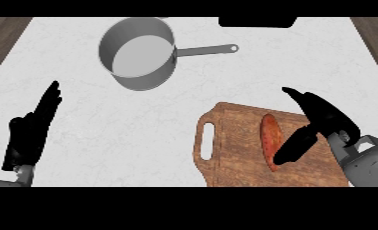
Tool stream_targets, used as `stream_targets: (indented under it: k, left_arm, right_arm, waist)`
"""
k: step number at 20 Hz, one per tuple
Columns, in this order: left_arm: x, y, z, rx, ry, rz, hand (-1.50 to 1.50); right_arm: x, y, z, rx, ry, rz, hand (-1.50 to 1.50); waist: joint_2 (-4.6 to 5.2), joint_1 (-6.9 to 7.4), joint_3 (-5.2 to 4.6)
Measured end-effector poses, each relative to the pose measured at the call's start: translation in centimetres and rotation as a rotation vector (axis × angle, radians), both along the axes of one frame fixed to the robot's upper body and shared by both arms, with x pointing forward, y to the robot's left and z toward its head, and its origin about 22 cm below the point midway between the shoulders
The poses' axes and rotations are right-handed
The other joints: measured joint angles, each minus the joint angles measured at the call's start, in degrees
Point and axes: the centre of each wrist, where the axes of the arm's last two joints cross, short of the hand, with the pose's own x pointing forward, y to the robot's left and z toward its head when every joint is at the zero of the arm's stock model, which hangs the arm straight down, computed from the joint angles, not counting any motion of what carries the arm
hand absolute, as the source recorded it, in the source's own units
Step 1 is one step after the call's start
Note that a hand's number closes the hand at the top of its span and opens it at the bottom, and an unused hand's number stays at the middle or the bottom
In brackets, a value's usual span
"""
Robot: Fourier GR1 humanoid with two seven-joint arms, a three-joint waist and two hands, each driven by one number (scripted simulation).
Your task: Pick the sweet potato from the cutting board and place it in the pot
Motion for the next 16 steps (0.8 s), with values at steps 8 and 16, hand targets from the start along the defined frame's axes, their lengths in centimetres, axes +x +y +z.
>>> stream_targets:
  k: [8, 16]
  left_arm:
    - [-0.4, 0.0, 0.4, 0.003, -0.003, 0.015, 0.0]
    - [-0.5, 0.6, 0.7, 0.006, 0.001, 0.021, 0.0]
  right_arm:
    - [1.2, 1.6, -2.4, -0.019, 0.065, 0.015, -1.5]
    - [1.3, 2.1, -5.0, -0.055, 0.108, 0.006, -1.5]
  waist:
    - [-0.15, -0.57, 0.03]
    - [-0.21, -0.95, 0.03]
